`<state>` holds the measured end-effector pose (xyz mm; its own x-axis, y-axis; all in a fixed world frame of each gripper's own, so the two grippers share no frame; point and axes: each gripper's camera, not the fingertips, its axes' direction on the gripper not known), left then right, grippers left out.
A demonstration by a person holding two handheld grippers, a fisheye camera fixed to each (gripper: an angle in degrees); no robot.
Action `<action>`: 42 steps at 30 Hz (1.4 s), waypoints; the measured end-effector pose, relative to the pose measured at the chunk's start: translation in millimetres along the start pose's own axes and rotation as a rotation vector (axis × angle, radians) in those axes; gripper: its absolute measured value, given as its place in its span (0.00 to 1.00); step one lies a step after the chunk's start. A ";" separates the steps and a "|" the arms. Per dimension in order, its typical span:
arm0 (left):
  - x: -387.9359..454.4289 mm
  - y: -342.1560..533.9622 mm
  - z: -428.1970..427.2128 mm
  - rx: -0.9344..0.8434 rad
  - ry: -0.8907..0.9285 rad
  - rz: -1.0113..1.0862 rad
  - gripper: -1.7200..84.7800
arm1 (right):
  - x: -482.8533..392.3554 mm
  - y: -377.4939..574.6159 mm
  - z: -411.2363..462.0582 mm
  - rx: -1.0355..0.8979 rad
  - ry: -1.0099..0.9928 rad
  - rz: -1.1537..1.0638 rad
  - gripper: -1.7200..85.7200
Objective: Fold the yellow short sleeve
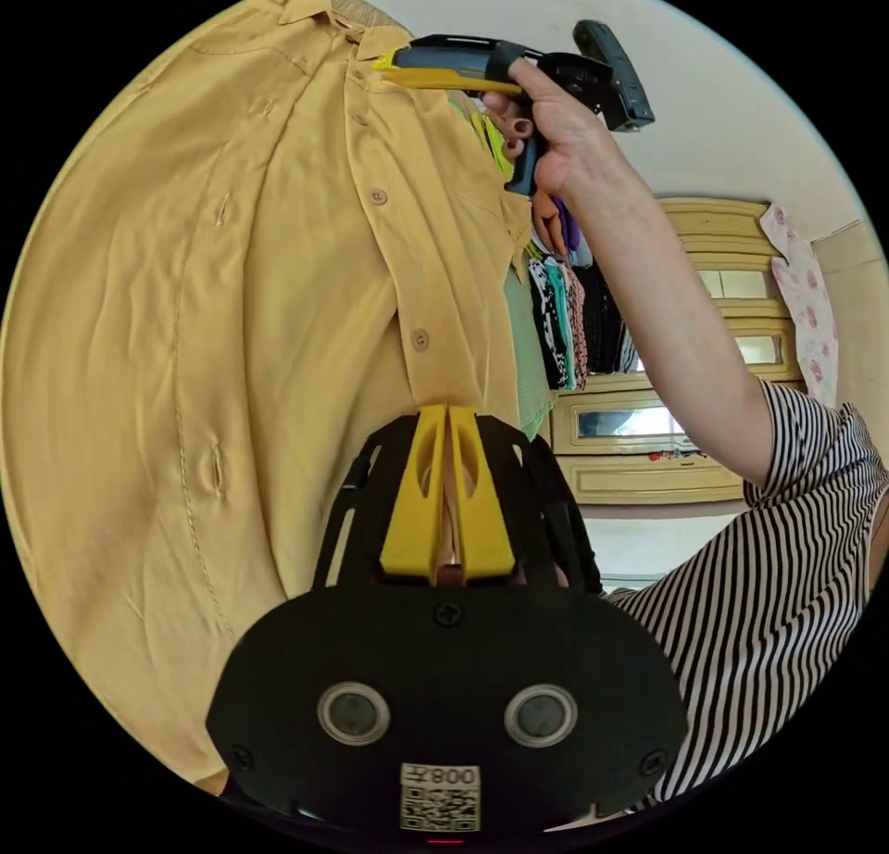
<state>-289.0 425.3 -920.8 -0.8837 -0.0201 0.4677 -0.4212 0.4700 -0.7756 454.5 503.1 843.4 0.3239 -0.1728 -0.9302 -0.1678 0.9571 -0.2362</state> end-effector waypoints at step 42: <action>-0.6 -33.2 -4.7 0.159 0.060 0.013 0.03 | -10.0 -108.7 19.6 0.049 0.071 -0.044 0.02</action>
<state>-273.6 413.9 -893.3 -0.8776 0.0406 0.4777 -0.4407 0.3241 -0.8371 487.7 405.3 883.9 0.2625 -0.2295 -0.9372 -0.1081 0.9582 -0.2649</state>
